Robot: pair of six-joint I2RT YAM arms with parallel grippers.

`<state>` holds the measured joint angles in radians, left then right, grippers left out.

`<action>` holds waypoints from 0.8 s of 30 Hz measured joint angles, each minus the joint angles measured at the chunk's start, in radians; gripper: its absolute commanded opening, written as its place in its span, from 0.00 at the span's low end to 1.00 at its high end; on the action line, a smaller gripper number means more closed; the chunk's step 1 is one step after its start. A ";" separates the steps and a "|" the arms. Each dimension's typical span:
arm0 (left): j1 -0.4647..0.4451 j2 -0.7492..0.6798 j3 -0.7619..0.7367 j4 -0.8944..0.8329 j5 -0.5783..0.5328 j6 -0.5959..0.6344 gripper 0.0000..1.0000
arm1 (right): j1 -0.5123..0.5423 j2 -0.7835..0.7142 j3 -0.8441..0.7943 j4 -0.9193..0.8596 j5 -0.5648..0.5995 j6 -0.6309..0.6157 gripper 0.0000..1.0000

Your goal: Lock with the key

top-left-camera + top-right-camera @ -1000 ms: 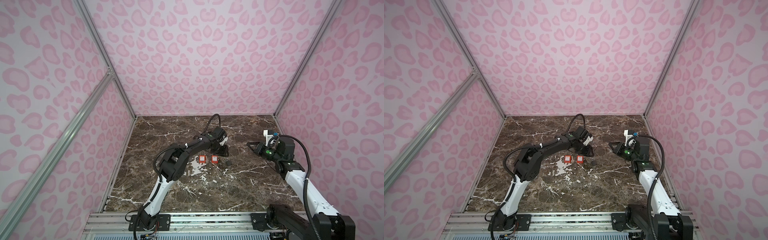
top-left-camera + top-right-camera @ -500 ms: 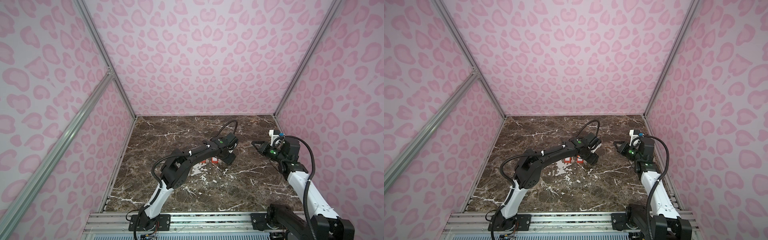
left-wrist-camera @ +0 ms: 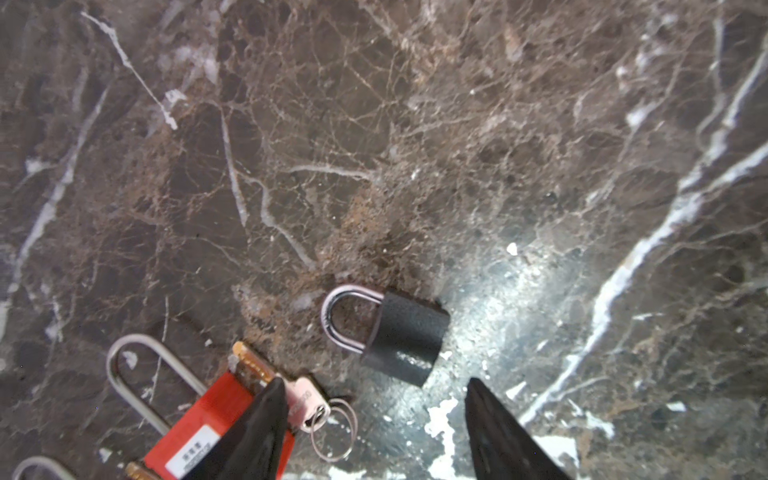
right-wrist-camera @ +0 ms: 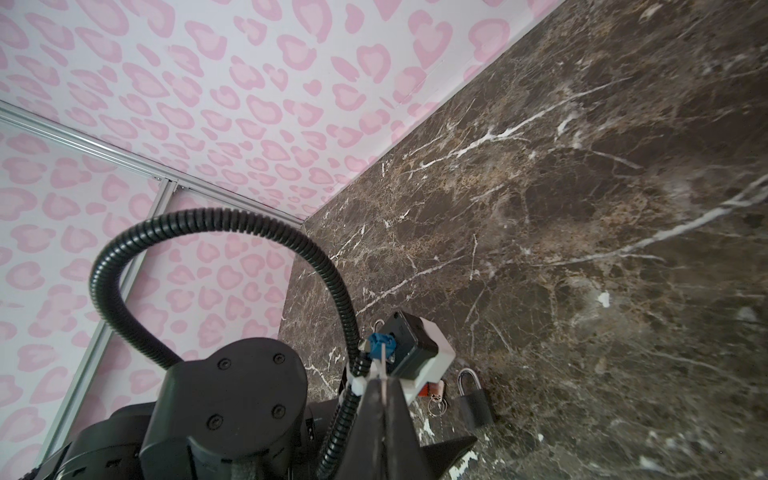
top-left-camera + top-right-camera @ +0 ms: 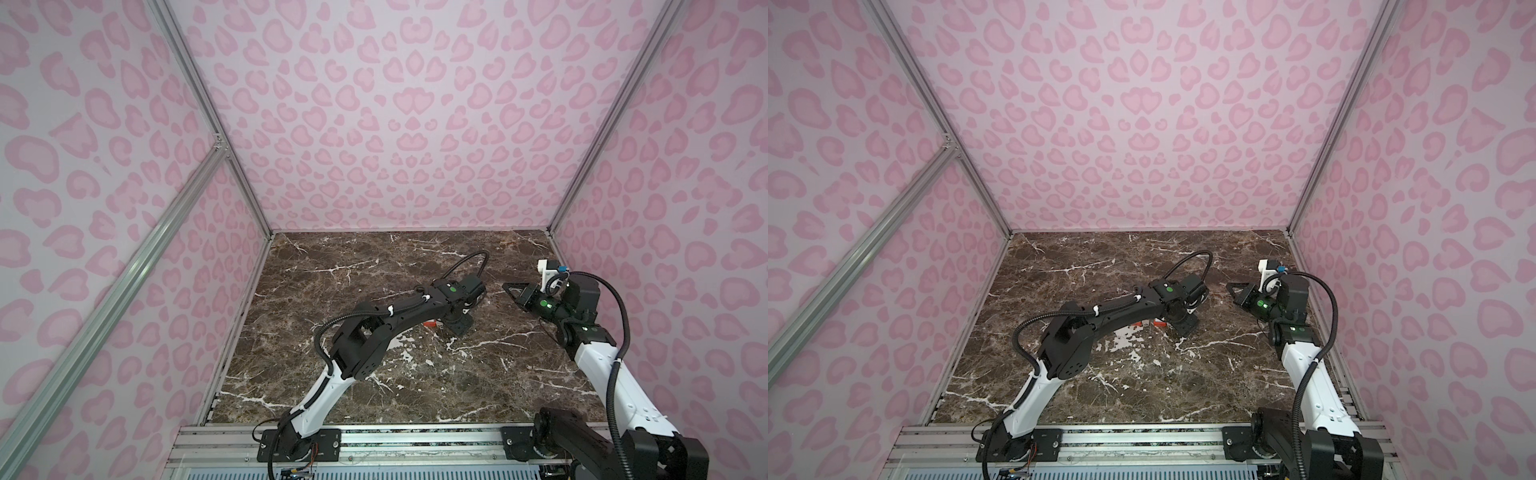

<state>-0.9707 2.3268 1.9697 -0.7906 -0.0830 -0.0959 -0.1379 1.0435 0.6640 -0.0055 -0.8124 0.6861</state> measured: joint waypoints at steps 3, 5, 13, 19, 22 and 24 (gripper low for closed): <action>-0.005 0.006 0.007 -0.011 -0.015 0.010 0.70 | 0.000 0.000 0.000 0.000 0.000 -0.001 0.00; -0.006 0.006 0.010 -0.019 -0.023 0.010 0.70 | 0.000 0.000 0.000 0.000 0.000 -0.001 0.00; -0.008 0.034 0.048 -0.034 -0.031 0.018 0.70 | 0.000 0.000 0.000 0.000 -0.004 -0.001 0.00; -0.015 0.045 0.052 -0.048 -0.037 0.026 0.71 | 0.000 0.000 0.000 -0.001 -0.007 -0.002 0.00; -0.018 0.050 0.056 -0.052 -0.048 0.028 0.71 | 0.000 0.000 0.000 -0.001 -0.007 -0.002 0.00; -0.018 0.052 0.057 -0.053 -0.058 0.028 0.71 | 0.000 0.000 0.000 -0.001 -0.007 -0.002 0.00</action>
<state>-0.9882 2.3787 2.0270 -0.8433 -0.1406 -0.0677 -0.1379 1.0435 0.6640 -0.0067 -0.8196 0.6846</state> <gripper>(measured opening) 0.708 0.048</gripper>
